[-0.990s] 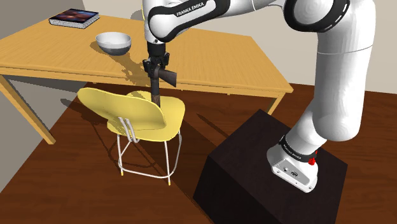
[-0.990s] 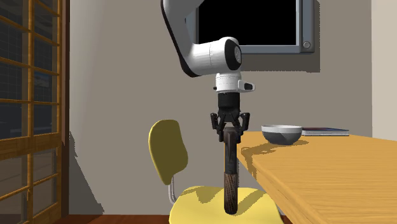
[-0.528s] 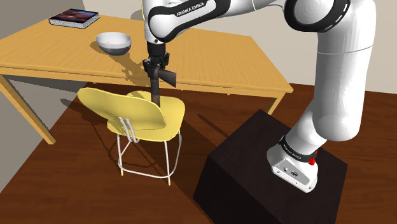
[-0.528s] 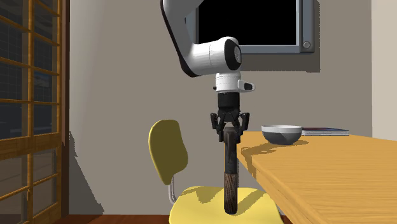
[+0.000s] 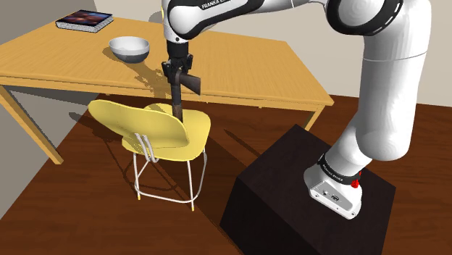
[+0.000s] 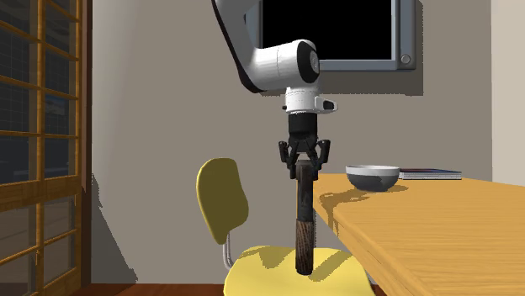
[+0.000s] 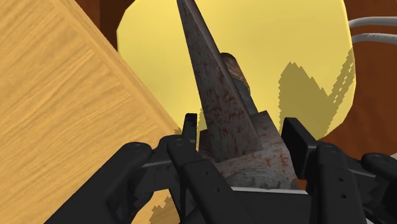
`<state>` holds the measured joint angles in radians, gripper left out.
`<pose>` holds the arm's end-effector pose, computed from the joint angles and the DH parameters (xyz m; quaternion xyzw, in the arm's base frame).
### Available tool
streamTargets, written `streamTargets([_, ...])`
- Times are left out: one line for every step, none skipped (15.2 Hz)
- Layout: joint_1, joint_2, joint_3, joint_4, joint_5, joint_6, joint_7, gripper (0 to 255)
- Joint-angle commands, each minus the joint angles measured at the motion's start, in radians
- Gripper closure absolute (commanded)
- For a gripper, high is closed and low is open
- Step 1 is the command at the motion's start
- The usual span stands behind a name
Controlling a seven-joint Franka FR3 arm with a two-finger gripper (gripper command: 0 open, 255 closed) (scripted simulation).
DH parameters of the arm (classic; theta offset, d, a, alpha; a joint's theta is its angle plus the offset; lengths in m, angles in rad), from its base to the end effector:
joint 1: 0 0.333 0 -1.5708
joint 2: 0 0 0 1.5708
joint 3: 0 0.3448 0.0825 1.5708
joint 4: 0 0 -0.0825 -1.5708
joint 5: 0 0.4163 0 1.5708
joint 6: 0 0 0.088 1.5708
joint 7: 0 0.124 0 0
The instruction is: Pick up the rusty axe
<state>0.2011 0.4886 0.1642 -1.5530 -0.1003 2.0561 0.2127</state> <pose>0.6925 0.2400 0.3645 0.9959 0.0892 0.0122 0.0029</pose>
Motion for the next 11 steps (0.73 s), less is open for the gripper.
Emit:
streamTargets([0.000,-0.011,0.001,0.014,0.002,-0.024,-0.001,255])
streamTargets([0.000,-0.015,0.002,0.021,0.003,-0.035,-0.002,255])
streamTargets([0.000,-0.019,0.002,0.029,0.004,-0.047,-0.003,255])
streamTargets([0.000,-0.023,0.002,0.037,0.005,-0.059,-0.004,255])
streamTargets([0.000,-0.026,0.003,0.045,0.006,-0.070,-0.004,255])
streamTargets([0.000,-0.030,0.003,0.053,0.007,-0.082,-0.005,255])
streamTargets([0.000,-0.033,0.004,0.062,0.007,-0.094,-0.006,255])
streamTargets([0.000,-0.036,0.004,0.072,0.008,-0.106,-0.006,255])
streamTargets([0.000,-0.038,0.004,0.081,0.009,-0.118,-0.007,255])
streamTargets([0.000,-0.039,0.004,0.082,0.009,-0.120,-0.007,255])
streamTargets([0.000,-0.039,0.004,0.082,0.009,-0.120,-0.007,255])
